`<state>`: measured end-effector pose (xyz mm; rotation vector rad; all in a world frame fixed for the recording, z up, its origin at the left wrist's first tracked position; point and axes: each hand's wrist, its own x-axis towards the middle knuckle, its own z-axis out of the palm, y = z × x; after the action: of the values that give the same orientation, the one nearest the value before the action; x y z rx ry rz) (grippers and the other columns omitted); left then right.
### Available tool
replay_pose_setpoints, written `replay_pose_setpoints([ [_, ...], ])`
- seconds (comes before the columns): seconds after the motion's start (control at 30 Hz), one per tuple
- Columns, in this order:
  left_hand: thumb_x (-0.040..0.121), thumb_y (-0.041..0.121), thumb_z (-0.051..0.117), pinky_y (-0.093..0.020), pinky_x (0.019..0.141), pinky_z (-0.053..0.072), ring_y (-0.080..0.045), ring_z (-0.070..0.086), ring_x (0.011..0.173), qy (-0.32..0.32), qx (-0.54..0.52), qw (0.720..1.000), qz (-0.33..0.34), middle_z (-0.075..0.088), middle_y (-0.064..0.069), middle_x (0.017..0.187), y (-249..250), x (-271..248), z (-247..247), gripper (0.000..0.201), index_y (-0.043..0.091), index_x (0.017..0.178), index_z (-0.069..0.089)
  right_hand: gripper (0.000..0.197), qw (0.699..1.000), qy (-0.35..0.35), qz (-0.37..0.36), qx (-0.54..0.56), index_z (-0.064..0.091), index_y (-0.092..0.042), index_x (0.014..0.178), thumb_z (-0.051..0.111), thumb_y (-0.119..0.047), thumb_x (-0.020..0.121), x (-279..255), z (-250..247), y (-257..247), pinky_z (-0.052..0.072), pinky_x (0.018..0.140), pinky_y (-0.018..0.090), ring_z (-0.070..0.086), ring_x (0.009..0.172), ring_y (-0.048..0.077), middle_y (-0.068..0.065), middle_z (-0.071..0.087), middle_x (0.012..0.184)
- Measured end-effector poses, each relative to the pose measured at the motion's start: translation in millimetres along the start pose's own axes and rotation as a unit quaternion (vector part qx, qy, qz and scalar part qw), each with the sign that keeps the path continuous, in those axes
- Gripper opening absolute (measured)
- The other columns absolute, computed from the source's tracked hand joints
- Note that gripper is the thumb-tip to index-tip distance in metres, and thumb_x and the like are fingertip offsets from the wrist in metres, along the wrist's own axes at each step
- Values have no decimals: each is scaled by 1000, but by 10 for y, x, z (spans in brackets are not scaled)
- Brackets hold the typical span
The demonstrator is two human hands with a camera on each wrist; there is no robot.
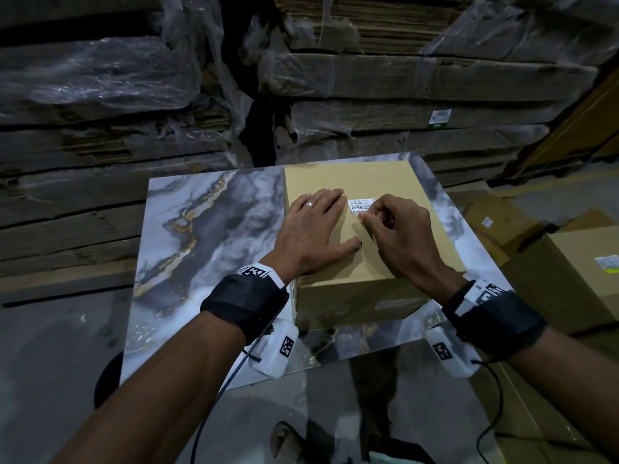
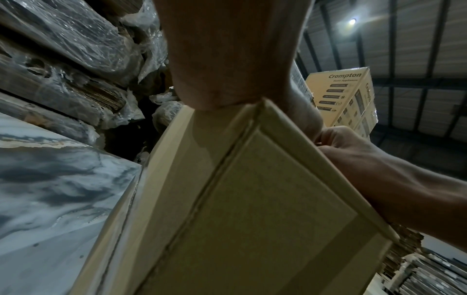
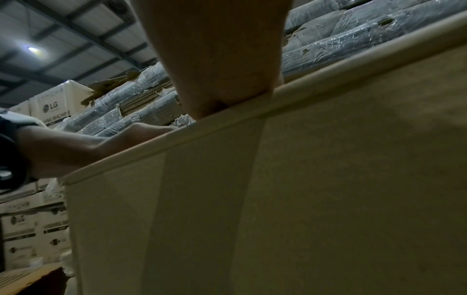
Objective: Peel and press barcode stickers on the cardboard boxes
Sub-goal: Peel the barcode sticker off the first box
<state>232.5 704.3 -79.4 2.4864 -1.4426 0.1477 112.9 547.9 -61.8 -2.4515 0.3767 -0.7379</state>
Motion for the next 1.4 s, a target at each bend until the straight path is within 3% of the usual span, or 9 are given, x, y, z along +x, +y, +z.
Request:
replay_pose_setpoints([
  [0.3,86,75,29,-40,123,14,-18,24,151,-1,-6,1000,-7,29,0,164,-1,3,2,93,15,157,32,18,1000,-5,15,-23,59,-18,85,65,-29,98,17,6,-48,50,67,44,53,73,18,-6,58,75],
  [0.47,83,76,26,-40,124,14,-17,22,152,-3,-26,1000,-7,27,0,165,2,-5,-21,97,15,158,31,24,998,-54,23,11,62,-21,87,65,-42,97,129,-135,-115,43,60,22,58,66,7,-9,62,72],
  [0.6,83,77,24,-41,124,16,-17,22,152,-2,-26,1000,-5,28,-1,165,1,3,-20,98,14,157,31,32,992,-111,0,-59,71,-17,90,74,-49,88,255,-159,-126,50,61,32,61,68,10,-6,67,75],
  [0.77,83,75,27,-40,124,15,-16,22,152,2,-37,999,-11,29,1,164,6,-5,-19,96,15,157,33,25,986,-89,-7,-143,74,-17,88,71,-42,91,344,-4,-168,40,63,30,61,71,19,-1,68,76],
  [0.87,84,74,28,-40,124,14,-16,22,152,1,-34,999,-7,28,1,165,8,-14,-19,95,14,157,33,19,984,-97,-2,-146,72,-17,86,68,-34,93,341,16,-166,46,63,33,61,70,22,0,67,73],
  [1.0,85,72,32,-40,124,15,-16,21,152,1,-31,999,-5,28,1,165,4,-13,-23,92,14,156,34,23,985,-79,-16,-150,63,-15,79,61,-29,97,257,51,-152,37,59,34,54,65,23,1,59,68],
  [1.13,86,72,31,-40,124,15,-16,23,151,2,-34,999,-5,29,1,164,5,-13,-25,92,14,156,34,23,989,-56,-18,-137,63,-11,82,60,-25,100,176,63,-169,40,62,38,53,67,23,4,61,73],
  [1.27,84,72,28,-42,124,17,-17,25,150,6,-37,999,-3,32,0,163,5,-13,-22,92,13,154,36,21,989,-39,-11,-141,63,-11,84,61,-25,100,152,90,-163,34,66,35,53,70,25,6,62,76],
  [1.4,84,73,27,-43,124,18,-17,26,150,6,-33,999,-1,32,0,163,2,-10,-22,94,13,155,36,23,990,-32,-2,-137,65,-10,86,60,-27,101,150,90,-160,43,68,41,56,71,25,7,64,77],
])
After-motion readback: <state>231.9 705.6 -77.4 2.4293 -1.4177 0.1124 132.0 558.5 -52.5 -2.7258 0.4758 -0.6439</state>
